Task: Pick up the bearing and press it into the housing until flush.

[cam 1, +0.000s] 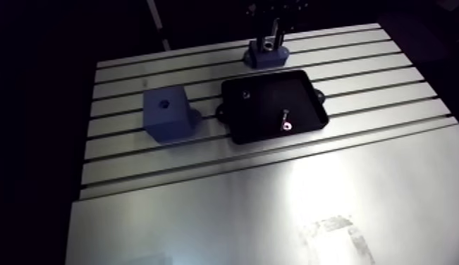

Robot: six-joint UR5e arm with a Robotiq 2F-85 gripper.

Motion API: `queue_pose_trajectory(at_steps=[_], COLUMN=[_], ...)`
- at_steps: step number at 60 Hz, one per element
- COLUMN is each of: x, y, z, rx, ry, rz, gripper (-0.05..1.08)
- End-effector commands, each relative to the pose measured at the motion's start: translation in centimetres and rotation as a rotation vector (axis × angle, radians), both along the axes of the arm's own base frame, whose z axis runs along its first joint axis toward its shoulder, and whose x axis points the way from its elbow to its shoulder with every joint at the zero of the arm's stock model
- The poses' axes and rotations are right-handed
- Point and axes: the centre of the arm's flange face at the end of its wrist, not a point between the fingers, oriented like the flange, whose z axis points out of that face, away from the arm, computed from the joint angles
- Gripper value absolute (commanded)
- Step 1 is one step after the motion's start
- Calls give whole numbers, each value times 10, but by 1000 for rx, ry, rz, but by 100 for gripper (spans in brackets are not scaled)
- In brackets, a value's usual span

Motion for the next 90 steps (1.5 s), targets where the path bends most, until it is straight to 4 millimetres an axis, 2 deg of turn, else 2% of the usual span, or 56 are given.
queue_pose_trajectory(at_steps=[1,2,3,5,7,8,19,28,29,30,31,32,33,34,36,37,38,39,40,41,47,57,81,90], x=[1,1,1,0,0,1,0,-2,-3,-3,-3,-3,-3,-3,-4,-4,-4,-4,-5,-4,-2,-1,-3,-6], y=[0,0,0,0,0,0,0,-2,-1,-1,-1,-1,-1,-1,-1,-1,0,0,1,2,2,1,0,0], z=[-1,0,0,2,2,3,11,36,39,39,43,43,48,48,58,58,64,64,67,68,70,60,22,20], rx=[0,0,0,0,0,0,2,0,3,3,5,5,6,6,12,12,13,13,14,13,6,-3,-13,-7], ry=[-2,-2,-2,1,1,2,16,55,58,58,64,64,69,69,87,87,97,97,101,94,62,25,-21,14], rz=[1,1,1,4,4,4,1,3,3,3,3,3,2,2,3,3,2,2,1,2,9,11,8,9], gripper=[49,33,33,12,12,2,0,2,10,10,27,27,45,45,78,78,95,95,105,107,108,108,108,108])
